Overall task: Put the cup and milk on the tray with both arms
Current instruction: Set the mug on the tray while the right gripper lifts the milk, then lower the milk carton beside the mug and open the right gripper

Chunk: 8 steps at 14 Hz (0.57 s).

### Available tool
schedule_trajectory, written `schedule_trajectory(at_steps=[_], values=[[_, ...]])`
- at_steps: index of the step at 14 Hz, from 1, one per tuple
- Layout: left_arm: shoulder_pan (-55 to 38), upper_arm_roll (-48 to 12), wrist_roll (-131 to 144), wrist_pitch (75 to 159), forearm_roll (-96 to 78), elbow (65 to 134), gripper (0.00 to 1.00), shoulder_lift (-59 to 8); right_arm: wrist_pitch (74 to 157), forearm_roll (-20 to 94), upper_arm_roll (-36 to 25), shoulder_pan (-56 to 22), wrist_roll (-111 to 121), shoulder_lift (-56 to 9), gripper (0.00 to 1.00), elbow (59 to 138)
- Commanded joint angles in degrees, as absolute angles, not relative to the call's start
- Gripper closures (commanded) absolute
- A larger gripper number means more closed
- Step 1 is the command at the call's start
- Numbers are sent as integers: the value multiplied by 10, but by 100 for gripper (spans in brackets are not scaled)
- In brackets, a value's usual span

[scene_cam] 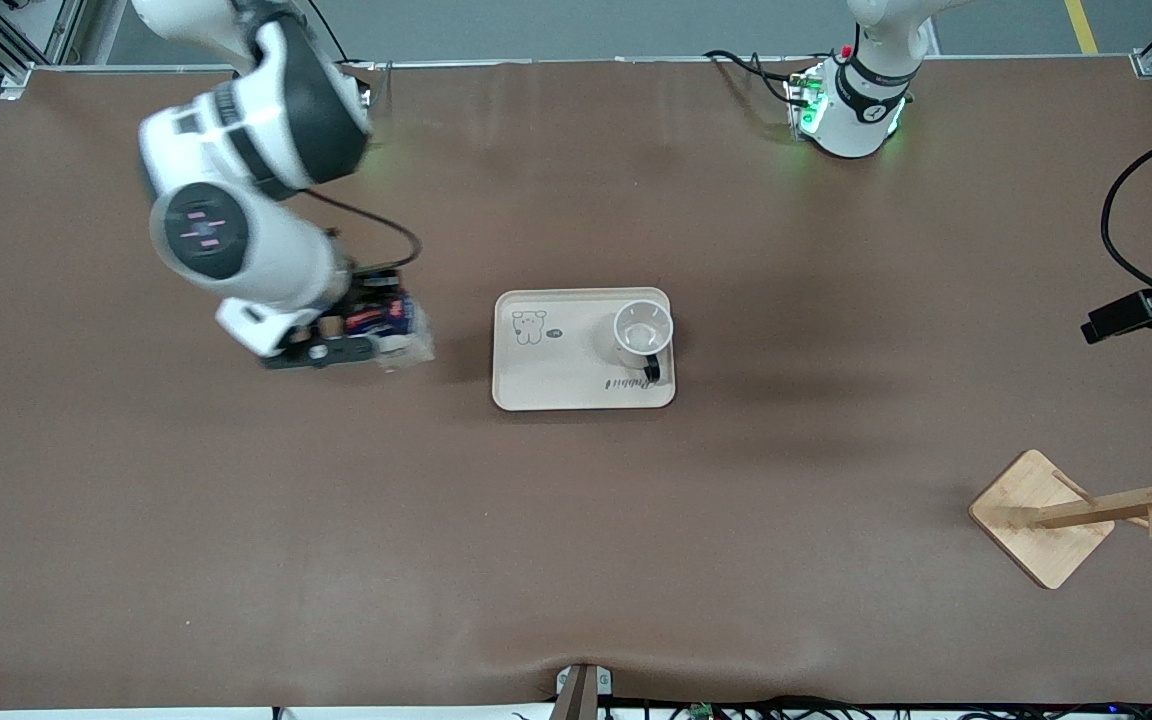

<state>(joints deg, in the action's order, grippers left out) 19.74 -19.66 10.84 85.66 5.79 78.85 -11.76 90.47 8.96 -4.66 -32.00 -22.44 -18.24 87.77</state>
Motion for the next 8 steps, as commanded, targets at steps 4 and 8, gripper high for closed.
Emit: schedule_trajectory(at_steps=[4,8], values=[[191,-209,100,828,61,773,0,-92,975,126,-56,-405,-373,-295,100,803],[192,-211,99,799,61,774,0,-76,978,126,-56,-417,-384,-322,100,803]])
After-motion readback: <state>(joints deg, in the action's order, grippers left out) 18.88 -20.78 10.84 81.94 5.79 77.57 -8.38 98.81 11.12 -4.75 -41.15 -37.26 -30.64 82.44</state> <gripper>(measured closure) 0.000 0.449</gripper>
